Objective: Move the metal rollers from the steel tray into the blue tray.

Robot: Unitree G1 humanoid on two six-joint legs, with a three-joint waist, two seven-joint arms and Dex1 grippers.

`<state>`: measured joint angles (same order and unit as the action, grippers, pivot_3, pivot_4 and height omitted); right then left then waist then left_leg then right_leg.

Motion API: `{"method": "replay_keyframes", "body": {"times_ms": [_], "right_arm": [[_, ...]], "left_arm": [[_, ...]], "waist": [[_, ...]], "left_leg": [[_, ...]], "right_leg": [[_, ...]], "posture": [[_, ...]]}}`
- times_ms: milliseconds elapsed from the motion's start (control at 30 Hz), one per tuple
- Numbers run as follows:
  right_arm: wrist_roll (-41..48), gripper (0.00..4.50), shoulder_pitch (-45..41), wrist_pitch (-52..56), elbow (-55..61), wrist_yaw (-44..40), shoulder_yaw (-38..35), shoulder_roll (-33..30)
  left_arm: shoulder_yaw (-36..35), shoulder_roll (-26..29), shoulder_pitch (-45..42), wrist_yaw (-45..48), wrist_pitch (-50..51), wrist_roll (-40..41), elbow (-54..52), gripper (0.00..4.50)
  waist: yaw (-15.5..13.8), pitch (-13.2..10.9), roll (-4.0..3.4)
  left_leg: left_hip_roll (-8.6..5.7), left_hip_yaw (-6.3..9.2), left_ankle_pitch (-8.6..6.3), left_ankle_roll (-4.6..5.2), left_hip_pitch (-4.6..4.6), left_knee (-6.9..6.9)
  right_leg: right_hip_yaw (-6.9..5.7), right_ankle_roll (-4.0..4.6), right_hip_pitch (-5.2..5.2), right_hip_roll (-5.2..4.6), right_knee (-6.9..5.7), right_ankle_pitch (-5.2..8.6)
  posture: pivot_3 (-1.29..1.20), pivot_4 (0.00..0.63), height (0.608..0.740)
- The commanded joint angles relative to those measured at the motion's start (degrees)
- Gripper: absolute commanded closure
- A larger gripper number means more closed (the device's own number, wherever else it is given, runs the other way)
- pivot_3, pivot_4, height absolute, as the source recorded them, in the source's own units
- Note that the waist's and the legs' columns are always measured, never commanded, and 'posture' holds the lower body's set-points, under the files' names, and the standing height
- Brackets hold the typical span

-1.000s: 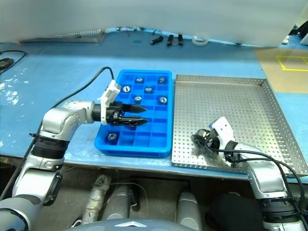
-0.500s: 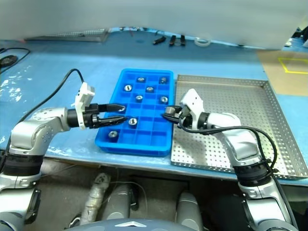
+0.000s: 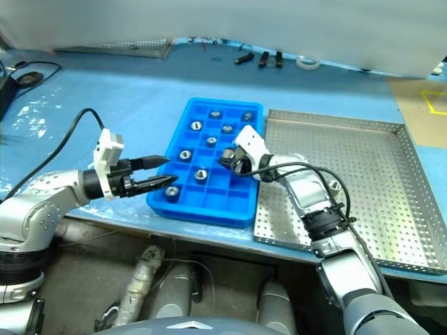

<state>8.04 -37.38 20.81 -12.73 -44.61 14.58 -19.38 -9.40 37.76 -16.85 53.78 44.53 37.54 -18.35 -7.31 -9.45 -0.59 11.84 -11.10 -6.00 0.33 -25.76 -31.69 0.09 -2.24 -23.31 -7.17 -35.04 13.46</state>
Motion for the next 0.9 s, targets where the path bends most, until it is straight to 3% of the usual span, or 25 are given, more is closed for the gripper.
{"method": "replay_keyframes", "body": {"times_ms": [33, 200, 233, 433, 700, 900], "right_arm": [[-1.80, 3.24, -1.91, -2.25, -1.53, 1.75, 0.24, 2.12], [-4.62, 3.24, -2.26, -4.05, -5.98, 3.42, 0.23, 3.39], [-4.75, 2.52, -2.51, -4.27, -6.63, 4.00, -0.31, 3.62], [-4.38, 0.69, -2.57, -3.52, -4.50, 6.77, -2.73, 4.38], [1.08, 0.69, 0.20, 6.58, 11.66, 7.60, -11.16, -0.18], [4.47, 0.69, 7.69, 13.91, 21.85, 8.73, -22.32, -10.04]], "left_arm": [[-0.29, 0.03, -0.25, -0.84, -0.28, 1.46, -1.55, 0.83], [0.70, -0.09, -0.45, -1.18, -0.72, 1.51, -1.10, 0.83], [0.80, -0.07, -0.60, -1.14, -0.76, 1.58, -0.98, 0.83], [2.27, -0.18, -2.88, 0.20, -1.24, 1.43, 1.35, 0.83], [8.36, -2.78, -10.25, 3.96, -4.64, -1.33, 9.65, 0.83], [14.00, -7.94, -17.91, 7.72, -8.91, -4.92, 19.36, 0.83]], "waist": [[0.04, 0.00, 0.01], [0.04, 0.04, 0.06], [0.02, 0.05, 0.09], [0.05, 0.06, 0.13], [0.52, 0.05, 0.14], [1.06, 0.05, 0.17]], "left_leg": [[0.00, 0.01, 0.00, 0.00, 0.00, 0.00], [0.01, 0.05, 0.15, -0.25, 0.00, 0.02], [0.01, 0.06, 0.16, -0.26, 0.00, 0.02], [-0.01, 0.09, 0.19, -0.29, 0.07, 0.02], [-0.02, 0.09, 0.35, -0.53, 0.18, 0.02], [-0.03, 0.05, 0.36, -0.54, 0.25, 0.02]], "right_leg": [[0.00, 0.00, 0.00, 0.01, 0.00, 0.00], [0.00, 0.00, -0.02, 0.05, 0.00, 0.00], [-0.01, 0.00, 0.00, 0.05, -0.02, 0.00], [0.00, 0.00, 0.00, 0.04, -0.21, 0.00], [0.12, -0.01, -0.04, 0.07, -0.42, -0.01], [0.17, -0.01, 0.02, 0.07, -0.39, -0.01]], "posture": [[0.19, 0.150, 0.740], [0.18, 0.150, 0.740], [0.18, 0.150, 0.740], [0.11, 0.150, 0.740], [-0.06, 0.150, 0.740], [-0.18, 0.150, 0.740]]}}
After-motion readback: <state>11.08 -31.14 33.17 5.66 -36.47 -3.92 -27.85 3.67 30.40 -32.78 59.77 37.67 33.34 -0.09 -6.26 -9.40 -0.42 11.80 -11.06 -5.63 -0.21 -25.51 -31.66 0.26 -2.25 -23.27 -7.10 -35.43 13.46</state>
